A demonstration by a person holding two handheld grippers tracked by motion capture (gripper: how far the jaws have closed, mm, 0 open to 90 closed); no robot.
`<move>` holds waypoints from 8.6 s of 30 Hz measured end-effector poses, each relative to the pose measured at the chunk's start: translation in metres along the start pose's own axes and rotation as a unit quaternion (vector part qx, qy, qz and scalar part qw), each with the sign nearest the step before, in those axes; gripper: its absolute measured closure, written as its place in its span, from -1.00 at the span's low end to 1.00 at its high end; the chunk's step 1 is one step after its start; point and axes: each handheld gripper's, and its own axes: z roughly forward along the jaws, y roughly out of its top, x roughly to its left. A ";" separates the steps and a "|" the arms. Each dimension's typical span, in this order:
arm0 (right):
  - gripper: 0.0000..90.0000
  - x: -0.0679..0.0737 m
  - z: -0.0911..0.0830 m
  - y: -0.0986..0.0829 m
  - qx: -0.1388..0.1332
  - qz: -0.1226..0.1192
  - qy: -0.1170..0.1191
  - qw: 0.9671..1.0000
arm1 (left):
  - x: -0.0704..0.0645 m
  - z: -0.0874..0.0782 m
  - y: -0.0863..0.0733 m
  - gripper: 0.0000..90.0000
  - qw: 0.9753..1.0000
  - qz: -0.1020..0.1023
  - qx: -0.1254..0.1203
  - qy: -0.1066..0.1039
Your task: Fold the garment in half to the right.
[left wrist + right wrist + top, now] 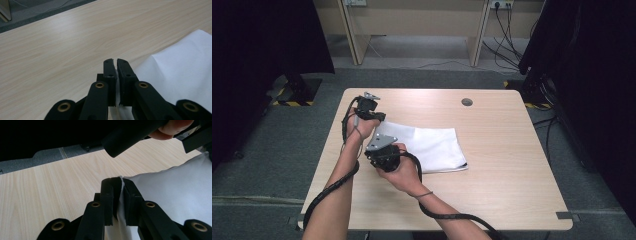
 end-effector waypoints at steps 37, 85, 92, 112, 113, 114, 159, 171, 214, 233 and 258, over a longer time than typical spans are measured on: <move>0.79 -0.023 -0.035 -0.002 -0.015 0.003 -0.020 1.000 | -0.018 0.004 0.021 0.90 0.999 -0.029 -0.019 0.004; 0.79 -0.053 -0.068 -0.017 -0.018 0.023 -0.052 0.998 | -0.049 0.017 0.049 0.90 0.998 -0.044 -0.040 -0.005; 0.79 -0.056 -0.071 -0.019 -0.019 0.027 -0.054 0.998 | -0.054 0.019 0.053 0.89 0.998 -0.043 -0.041 -0.007; 0.79 -0.066 -0.083 -0.028 -0.023 0.039 -0.065 0.997 | -0.068 0.028 0.059 0.89 0.998 -0.039 -0.042 -0.016; 0.79 -0.066 -0.084 -0.028 -0.023 0.039 -0.065 0.997 | -0.069 0.029 0.060 0.89 0.998 -0.039 -0.042 -0.016; 0.79 -0.067 -0.084 -0.029 -0.023 0.040 -0.066 0.997 | -0.070 0.030 0.060 0.89 0.998 -0.039 -0.043 -0.016; 0.79 -0.091 -0.116 -0.063 -0.016 0.068 -0.091 0.993 | -0.117 0.063 0.076 0.89 0.998 -0.021 -0.031 -0.051; 0.79 -0.095 -0.120 -0.074 -0.011 0.075 -0.092 0.993 | -0.128 0.072 0.076 0.89 0.998 -0.014 -0.022 -0.059; 0.78 -0.108 -0.136 -0.112 0.010 0.104 -0.094 0.990 | -0.161 0.106 0.072 0.88 0.997 -0.001 0.006 -0.080; 0.78 -0.112 -0.139 -0.125 0.015 0.114 -0.095 0.989 | -0.177 0.120 0.066 0.88 0.996 0.010 0.019 -0.088; 0.77 -0.117 -0.144 -0.140 0.029 0.123 -0.098 0.987 | -0.187 0.137 0.062 0.87 0.995 0.007 0.030 -0.096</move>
